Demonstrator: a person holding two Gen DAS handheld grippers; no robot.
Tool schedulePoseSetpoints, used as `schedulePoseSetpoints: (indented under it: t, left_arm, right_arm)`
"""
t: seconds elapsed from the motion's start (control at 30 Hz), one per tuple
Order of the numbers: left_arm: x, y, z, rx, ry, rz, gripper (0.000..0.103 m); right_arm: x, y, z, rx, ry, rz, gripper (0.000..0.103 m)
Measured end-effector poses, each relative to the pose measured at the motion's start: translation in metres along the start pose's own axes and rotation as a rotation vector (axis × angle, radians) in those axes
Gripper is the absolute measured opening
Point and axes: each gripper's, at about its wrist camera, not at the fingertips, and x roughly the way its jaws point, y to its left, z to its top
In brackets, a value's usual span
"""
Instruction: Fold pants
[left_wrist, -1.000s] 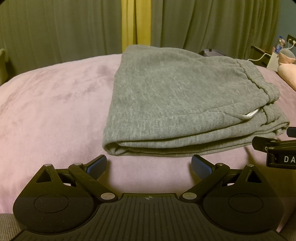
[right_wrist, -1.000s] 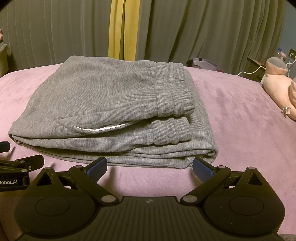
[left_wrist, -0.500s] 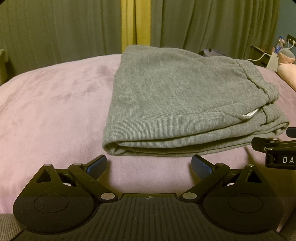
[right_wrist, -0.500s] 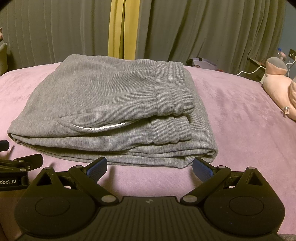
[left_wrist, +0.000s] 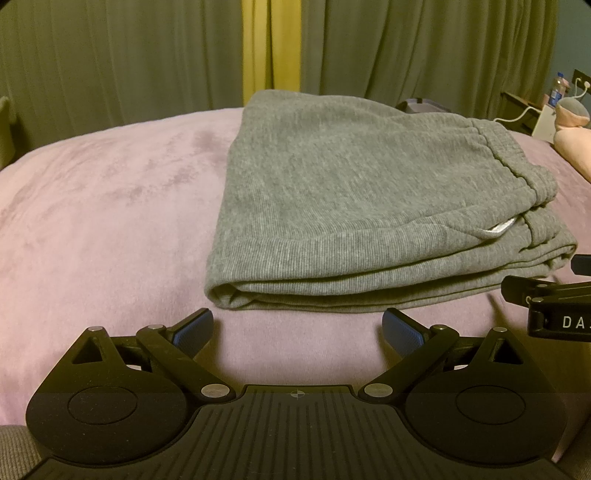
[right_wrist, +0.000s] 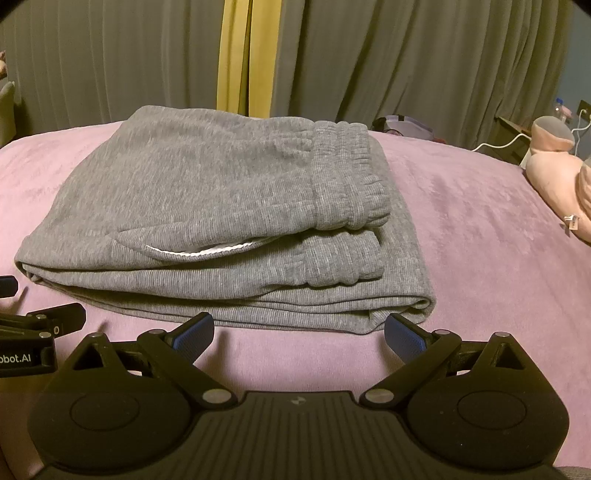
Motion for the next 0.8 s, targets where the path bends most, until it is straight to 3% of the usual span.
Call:
schedulePoseSetpoints:
  t: [0.8]
  left_arm:
    - [-0.0001, 0.0011, 0.0001, 0.003, -0.003, -0.004, 0.101]
  right_arm:
    - [-0.0007, 0.0000, -0.0007, -0.026, 0.003, -0.003, 0.099]
